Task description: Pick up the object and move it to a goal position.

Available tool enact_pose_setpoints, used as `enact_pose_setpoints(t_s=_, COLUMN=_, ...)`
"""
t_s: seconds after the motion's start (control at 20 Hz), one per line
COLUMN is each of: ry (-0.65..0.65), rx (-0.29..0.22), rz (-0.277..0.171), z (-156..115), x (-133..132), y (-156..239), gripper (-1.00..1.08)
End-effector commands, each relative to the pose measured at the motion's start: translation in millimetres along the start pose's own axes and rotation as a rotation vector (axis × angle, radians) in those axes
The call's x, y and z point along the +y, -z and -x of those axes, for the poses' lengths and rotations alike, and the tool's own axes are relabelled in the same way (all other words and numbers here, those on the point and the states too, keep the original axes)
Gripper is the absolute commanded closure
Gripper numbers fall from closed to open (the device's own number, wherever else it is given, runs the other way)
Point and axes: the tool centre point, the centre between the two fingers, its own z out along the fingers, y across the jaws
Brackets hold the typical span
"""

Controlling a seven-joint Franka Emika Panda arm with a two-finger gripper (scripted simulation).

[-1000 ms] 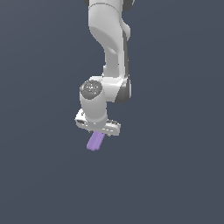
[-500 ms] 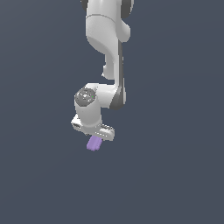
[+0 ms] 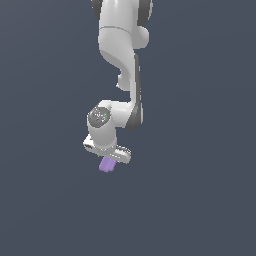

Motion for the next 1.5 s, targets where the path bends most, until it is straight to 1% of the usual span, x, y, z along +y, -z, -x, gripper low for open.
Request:
enact_pose_setpoints(t_s=0.0, ry=-0.001, rx=-0.001, rz=0.000, z=1, x=0, y=-13, gripper=-0.92)
enact_pose_setpoints(t_s=0.15, ry=-0.002, rx=0.000, rz=0.000, z=0, x=0, y=-23, gripper=-0.92)
enact_pose_setpoints(t_s=0.35, ry=-0.002, rx=0.000, rz=0.000, z=-1, x=0, y=-26, gripper=-0.92)
enact_pose_setpoints(t_s=0.4, ry=-0.002, rx=0.000, rz=0.000, z=-1, x=0, y=-26, gripper=1.08)
enact_pose_setpoints(t_s=1.05, ry=-0.001, rx=0.000, rz=-0.001, z=0, x=-2, y=-23, gripper=1.08)
enact_pose_setpoints(t_s=1.25, ry=-0.001, rx=0.000, rz=-0.001, z=3, x=-7, y=-14, gripper=1.08)
enact_pose_setpoints(t_s=1.45, ry=-0.001, rx=0.000, rz=-0.001, z=9, x=-15, y=3, gripper=1.08)
